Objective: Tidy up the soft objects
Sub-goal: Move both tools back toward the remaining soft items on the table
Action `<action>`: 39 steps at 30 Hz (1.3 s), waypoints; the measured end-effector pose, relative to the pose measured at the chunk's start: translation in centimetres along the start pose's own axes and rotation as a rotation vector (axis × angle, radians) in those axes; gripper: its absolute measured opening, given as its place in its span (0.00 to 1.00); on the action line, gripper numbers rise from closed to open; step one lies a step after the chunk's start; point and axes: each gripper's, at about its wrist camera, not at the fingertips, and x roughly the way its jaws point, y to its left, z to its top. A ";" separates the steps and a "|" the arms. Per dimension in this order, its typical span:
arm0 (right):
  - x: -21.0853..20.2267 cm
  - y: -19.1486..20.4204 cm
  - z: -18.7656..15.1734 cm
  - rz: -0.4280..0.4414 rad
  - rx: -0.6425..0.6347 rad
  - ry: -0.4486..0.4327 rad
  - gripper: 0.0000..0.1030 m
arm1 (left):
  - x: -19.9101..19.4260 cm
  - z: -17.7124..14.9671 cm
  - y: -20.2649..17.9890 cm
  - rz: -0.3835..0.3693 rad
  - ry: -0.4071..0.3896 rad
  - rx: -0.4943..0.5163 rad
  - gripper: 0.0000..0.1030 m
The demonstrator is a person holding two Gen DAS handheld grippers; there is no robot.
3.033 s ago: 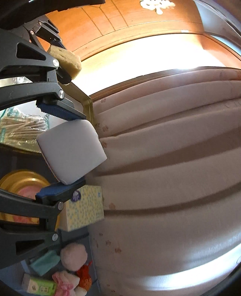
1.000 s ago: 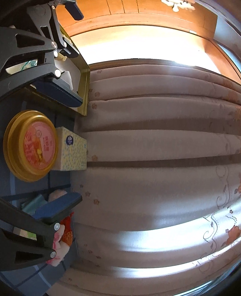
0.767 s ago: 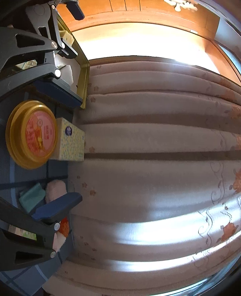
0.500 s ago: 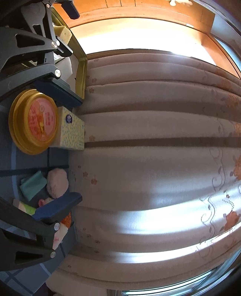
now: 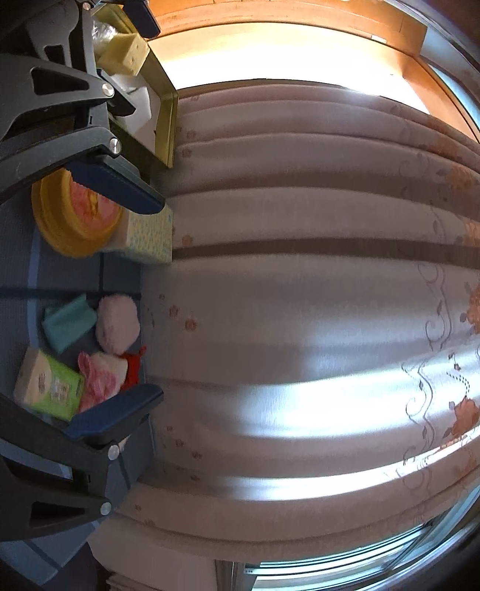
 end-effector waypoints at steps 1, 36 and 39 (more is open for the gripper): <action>-0.1 -0.5 0.0 -0.009 -0.001 -0.001 0.92 | 0.0 0.1 -0.4 -0.004 -0.002 0.009 0.99; -1.3 -18.9 -0.9 -0.296 0.265 0.061 0.92 | 1.3 -0.1 -17.4 -0.374 0.203 0.293 0.97; -1.1 -19.8 -1.2 -0.289 0.315 0.074 0.92 | 1.9 -0.3 -19.4 -0.409 0.252 0.333 0.90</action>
